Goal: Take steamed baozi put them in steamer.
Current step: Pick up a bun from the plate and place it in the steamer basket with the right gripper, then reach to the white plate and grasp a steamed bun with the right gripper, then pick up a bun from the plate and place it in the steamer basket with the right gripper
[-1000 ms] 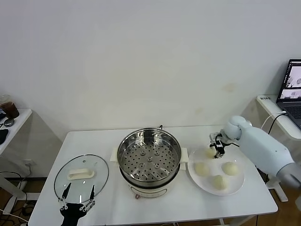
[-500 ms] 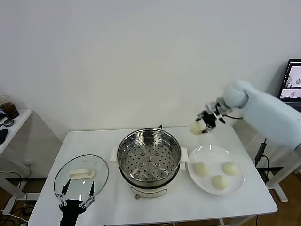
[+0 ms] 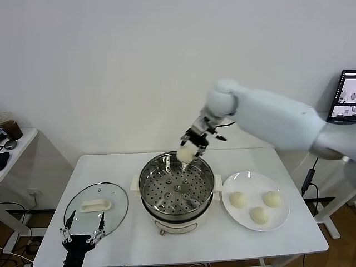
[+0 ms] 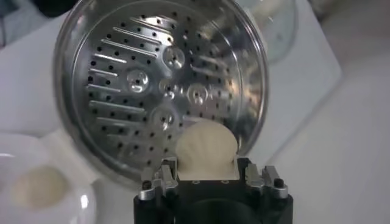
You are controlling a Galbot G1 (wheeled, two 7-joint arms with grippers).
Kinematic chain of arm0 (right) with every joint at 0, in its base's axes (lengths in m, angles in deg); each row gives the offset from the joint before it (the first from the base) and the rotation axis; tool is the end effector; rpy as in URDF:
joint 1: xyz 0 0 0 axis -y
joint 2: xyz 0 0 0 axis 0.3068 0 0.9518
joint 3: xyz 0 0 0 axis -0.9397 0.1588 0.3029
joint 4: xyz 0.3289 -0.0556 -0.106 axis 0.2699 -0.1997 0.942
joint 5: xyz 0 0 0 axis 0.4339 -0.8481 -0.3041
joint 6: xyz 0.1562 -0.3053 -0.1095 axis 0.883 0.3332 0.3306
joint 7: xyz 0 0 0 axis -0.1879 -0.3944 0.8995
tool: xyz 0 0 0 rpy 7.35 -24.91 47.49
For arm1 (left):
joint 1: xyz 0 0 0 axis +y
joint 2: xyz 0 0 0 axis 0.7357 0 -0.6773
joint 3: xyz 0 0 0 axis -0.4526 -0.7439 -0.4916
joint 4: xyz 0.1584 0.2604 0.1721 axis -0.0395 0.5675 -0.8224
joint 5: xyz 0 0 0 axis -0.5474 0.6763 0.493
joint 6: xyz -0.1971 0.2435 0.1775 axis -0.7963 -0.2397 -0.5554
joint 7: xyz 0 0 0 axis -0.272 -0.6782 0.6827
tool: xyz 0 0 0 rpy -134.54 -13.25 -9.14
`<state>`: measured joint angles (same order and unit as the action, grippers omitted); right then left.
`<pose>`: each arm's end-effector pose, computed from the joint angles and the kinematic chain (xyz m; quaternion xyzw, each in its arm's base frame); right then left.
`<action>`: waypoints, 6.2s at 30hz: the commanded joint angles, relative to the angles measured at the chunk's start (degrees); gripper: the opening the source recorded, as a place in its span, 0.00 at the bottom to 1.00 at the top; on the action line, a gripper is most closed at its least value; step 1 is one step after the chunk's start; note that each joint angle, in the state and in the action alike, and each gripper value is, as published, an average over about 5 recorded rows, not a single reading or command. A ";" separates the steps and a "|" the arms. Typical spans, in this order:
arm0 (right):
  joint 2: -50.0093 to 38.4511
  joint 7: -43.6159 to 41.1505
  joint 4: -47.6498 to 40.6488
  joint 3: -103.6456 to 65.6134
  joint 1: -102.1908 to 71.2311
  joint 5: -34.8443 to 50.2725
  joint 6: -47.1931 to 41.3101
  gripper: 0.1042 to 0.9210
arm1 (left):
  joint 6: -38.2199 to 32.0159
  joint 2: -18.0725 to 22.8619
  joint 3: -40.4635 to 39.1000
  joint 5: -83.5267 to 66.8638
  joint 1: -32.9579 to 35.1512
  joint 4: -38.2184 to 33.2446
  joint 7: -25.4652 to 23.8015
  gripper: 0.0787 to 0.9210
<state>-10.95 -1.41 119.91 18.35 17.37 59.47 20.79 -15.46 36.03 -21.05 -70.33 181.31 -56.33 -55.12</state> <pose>0.5627 0.1502 -0.0440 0.6624 -0.2254 0.7139 0.0273 0.1081 0.0987 -0.3440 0.0335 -0.9904 -0.1330 0.0161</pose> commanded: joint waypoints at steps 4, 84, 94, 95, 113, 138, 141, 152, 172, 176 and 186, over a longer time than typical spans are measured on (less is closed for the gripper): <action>7.64 2.87 -3.26 3.46 -2.74 -11.83 11.58 0.58 | -0.12 0.28 0.91 -0.12 0.13 0.18 0.09 0.88; -25.06 2.95 5.84 -19.36 -32.75 -9.00 -33.66 0.88 | -0.42 0.84 3.37 5.22 2.36 -3.02 0.76 0.88; -23.01 4.53 2.97 -19.92 -34.02 -11.35 -33.29 0.87 | -0.47 0.77 3.34 5.21 1.71 -2.14 0.98 0.88; -22.88 4.50 2.85 -19.97 -34.13 -11.43 -33.44 0.86 | -0.48 0.75 3.34 5.21 1.69 -2.09 0.99 0.88; -24.49 2.08 4.81 -19.59 -31.79 -9.80 -33.85 0.54 | -0.28 0.71 2.89 5.35 1.64 -2.44 0.91 0.88; -22.36 2.17 23.61 9.35 18.71 26.66 -43.29 0.53 | -0.19 -1.15 0.82 5.30 -1.47 -2.29 1.03 0.88; -16.84 6.33 24.56 10.68 17.05 31.48 -47.99 0.54 | -0.44 -0.84 0.90 6.31 -1.88 -2.35 1.31 0.88; 4.94 13.57 12.28 7.53 5.33 34.29 -57.32 0.55 | -1.21 -0.36 2.71 7.26 -2.32 -1.63 1.74 0.88; 11.53 14.75 2.75 6.95 -4.20 27.94 -59.56 0.55 | -1.89 -0.39 3.10 7.06 -3.26 0.02 1.92 0.88; 11.83 15.31 1.98 6.24 -5.21 27.94 -58.83 0.56 | -2.05 -0.43 3.20 7.06 -3.23 0.23 1.95 0.88; 7.90 11.58 4.11 4.85 -2.90 24.22 -56.99 0.80 | -1.90 -0.33 3.18 6.93 -3.51 0.47 1.98 0.88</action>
<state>-2.29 11.42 124.13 23.30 14.41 85.60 -36.62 -17.42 35.73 -17.90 -63.41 177.82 -55.86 -53.15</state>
